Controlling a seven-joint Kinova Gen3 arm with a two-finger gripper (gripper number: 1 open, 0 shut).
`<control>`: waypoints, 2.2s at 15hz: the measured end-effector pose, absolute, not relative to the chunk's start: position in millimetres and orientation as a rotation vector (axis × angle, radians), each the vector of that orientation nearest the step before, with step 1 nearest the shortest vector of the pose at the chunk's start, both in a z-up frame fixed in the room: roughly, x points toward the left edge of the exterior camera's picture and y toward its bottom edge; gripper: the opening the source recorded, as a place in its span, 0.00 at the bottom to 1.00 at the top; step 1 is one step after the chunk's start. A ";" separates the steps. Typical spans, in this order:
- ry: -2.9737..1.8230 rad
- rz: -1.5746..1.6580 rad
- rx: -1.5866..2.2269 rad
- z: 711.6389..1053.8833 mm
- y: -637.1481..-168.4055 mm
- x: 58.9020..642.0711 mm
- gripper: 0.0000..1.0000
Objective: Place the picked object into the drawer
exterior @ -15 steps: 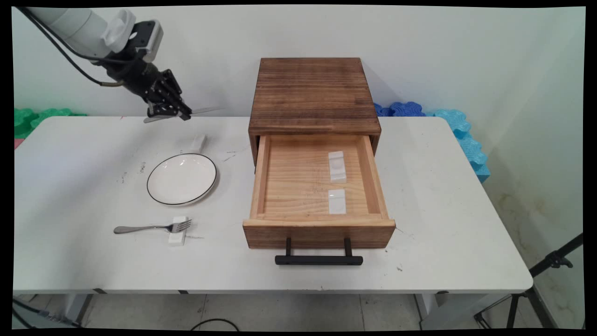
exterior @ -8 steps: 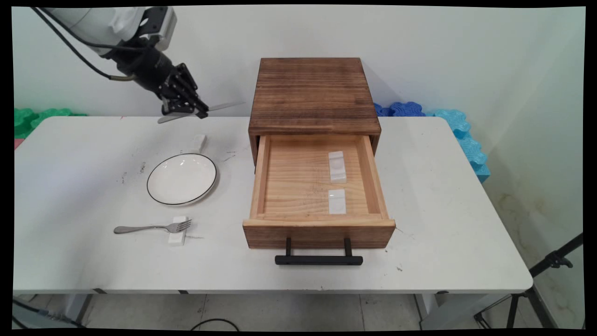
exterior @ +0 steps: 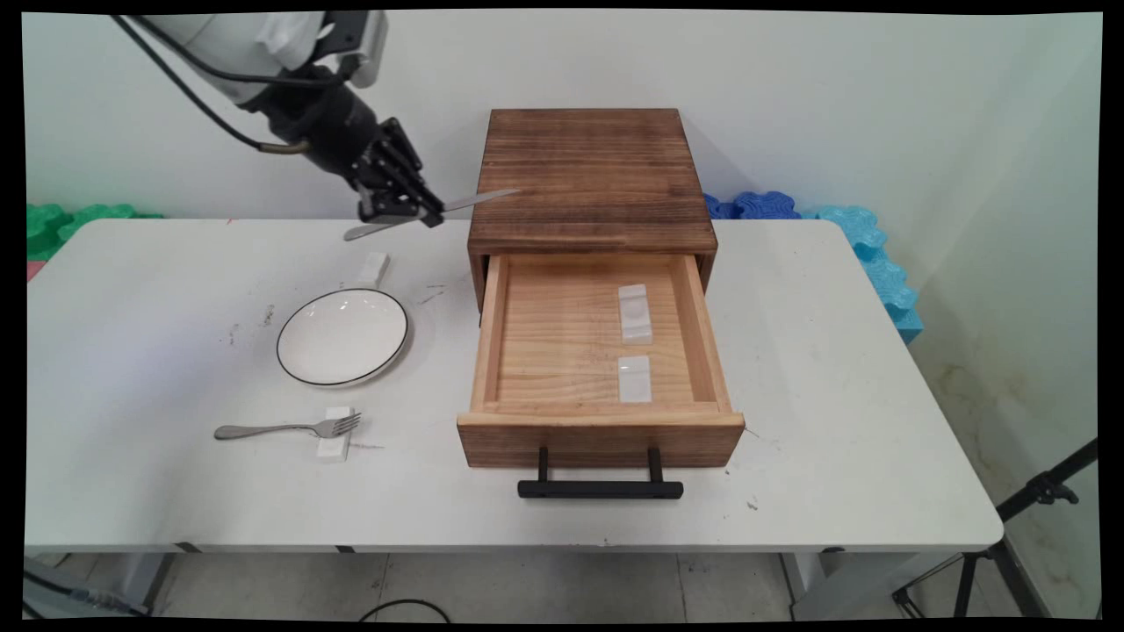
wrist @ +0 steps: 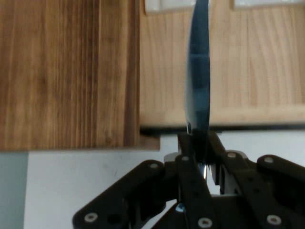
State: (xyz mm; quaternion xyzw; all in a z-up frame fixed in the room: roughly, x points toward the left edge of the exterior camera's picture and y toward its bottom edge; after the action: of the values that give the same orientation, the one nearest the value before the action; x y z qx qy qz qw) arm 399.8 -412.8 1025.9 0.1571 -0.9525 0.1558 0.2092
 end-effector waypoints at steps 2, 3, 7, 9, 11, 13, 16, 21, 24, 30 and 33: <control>-2.640 0.435 0.439 1025.5 -415.3 381.6 0.00; -2.635 0.437 0.439 1024.8 -417.2 372.6 0.00; -2.623 0.442 0.445 1019.7 -424.9 341.9 0.00; -2.619 0.447 0.449 1016.0 -430.3 327.6 0.00; -2.616 0.449 0.455 1011.1 -436.0 313.3 0.00; -2.614 0.452 0.460 1005.7 -441.9 301.4 0.00; -2.614 0.454 0.464 994.9 -451.4 284.1 0.00; -2.619 0.458 0.462 974.5 -465.9 263.2 0.00; -2.624 0.460 0.463 960.7 -474.3 255.6 0.00; -2.632 0.458 0.462 936.4 -488.1 244.7 0.00; -2.635 0.455 0.463 924.0 -494.7 239.9 0.00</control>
State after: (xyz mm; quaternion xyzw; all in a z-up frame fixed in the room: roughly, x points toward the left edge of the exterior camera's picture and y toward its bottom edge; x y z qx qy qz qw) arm 239.9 -494.7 924.0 0.1668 -0.9488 0.1637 0.2123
